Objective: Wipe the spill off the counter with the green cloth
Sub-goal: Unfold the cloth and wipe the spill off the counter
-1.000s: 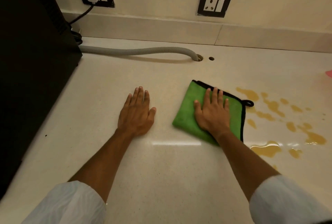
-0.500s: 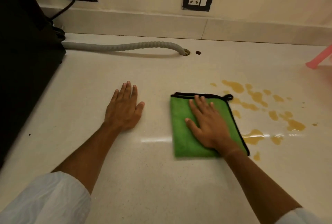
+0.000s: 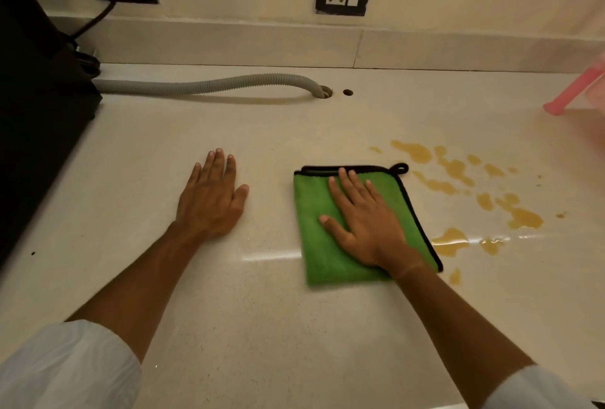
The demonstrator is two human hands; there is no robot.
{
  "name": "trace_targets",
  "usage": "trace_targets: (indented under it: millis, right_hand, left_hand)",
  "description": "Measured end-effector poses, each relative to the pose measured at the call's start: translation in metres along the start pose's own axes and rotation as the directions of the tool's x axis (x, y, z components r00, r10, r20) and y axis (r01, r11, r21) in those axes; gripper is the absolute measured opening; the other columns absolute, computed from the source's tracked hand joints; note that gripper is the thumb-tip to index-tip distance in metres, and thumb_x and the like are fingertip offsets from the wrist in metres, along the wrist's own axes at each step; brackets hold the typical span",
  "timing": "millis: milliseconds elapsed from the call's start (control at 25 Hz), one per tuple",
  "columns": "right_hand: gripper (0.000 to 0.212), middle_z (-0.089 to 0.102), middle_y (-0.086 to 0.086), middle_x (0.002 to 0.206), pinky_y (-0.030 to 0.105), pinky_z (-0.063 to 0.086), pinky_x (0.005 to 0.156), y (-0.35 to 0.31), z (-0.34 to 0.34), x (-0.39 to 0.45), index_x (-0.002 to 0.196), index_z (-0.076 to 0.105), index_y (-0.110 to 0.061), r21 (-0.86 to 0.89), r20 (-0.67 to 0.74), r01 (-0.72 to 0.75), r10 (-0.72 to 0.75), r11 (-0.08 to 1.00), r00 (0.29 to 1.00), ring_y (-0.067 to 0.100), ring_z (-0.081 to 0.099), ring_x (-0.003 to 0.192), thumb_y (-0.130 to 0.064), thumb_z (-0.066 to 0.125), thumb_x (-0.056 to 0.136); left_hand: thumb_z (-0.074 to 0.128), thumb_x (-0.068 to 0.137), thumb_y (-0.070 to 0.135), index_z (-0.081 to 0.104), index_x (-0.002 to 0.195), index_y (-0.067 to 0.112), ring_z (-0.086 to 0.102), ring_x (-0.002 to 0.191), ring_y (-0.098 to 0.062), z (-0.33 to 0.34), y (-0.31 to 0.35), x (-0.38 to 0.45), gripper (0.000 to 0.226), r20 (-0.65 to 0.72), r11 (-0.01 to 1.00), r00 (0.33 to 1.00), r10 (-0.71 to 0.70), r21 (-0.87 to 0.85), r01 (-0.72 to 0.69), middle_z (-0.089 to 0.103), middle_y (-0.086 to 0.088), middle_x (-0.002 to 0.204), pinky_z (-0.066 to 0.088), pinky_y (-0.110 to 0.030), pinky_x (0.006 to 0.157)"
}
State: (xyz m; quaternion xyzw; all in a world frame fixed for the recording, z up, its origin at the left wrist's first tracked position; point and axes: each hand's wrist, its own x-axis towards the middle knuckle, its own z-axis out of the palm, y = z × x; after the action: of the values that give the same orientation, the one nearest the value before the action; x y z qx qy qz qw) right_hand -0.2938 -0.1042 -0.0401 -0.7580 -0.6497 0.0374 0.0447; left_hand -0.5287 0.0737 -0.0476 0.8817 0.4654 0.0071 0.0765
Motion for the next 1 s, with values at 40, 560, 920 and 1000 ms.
trace_targets:
  millis: [40,560,920,1000]
  right_hand:
    - [0.076,-0.002,0.004,0.163,0.040,0.002,0.123,0.005,0.001,-0.014,0.155,0.003,-0.022,-0.001,-0.008,-0.008,0.008,1.000,1.000,0.017,-0.007,0.151,-0.067,0.009,0.094]
    - [0.083,0.001,0.017,0.164,0.046,0.002,0.123,0.050,-0.004,0.077,0.156,0.004,-0.013,-0.043,-0.010,-0.337,0.336,0.941,0.942,0.028,-0.002,0.151,-0.066,0.010,0.092]
    - [0.082,0.007,0.008,0.164,0.041,0.002,0.122,0.061,-0.004,-0.020,0.155,0.013,-0.018,0.006,-0.076,-0.312,0.312,0.950,0.947,0.019,0.000,0.151,-0.069,0.011,0.091]
    - [0.085,0.006,0.012,0.164,0.043,0.003,0.123,0.077,-0.008,-0.002,0.155,0.011,-0.011,0.028,-0.097,-0.446,0.446,0.895,0.890,0.023,0.001,0.152,-0.067,0.015,0.091]
  left_hand:
    - [0.018,0.098,0.045,-0.004,0.152,0.011,-0.009,0.150,-0.021,-0.001,-0.001,0.000,0.068,0.011,1.000,1.000,0.002,0.000,-0.002,-0.008,-0.012,0.163,-0.005,-0.038,0.122]
    - [0.021,0.099,0.043,-0.004,0.153,0.010,-0.010,0.150,-0.021,-0.002,0.003,-0.001,0.067,0.014,1.000,1.000,0.004,-0.021,-0.003,-0.009,-0.012,0.163,-0.006,-0.038,0.122]
    - [0.021,0.096,0.049,-0.010,0.152,0.013,-0.019,0.148,-0.023,-0.002,0.061,0.021,0.073,0.034,0.994,0.995,0.099,-0.052,-0.097,-0.018,-0.012,0.161,-0.010,-0.044,0.121]
    - [0.021,0.095,0.051,-0.010,0.152,0.013,-0.019,0.148,-0.024,0.000,0.086,0.031,0.075,0.007,0.987,0.989,0.148,-0.071,-0.147,-0.018,-0.012,0.161,-0.010,-0.044,0.121]
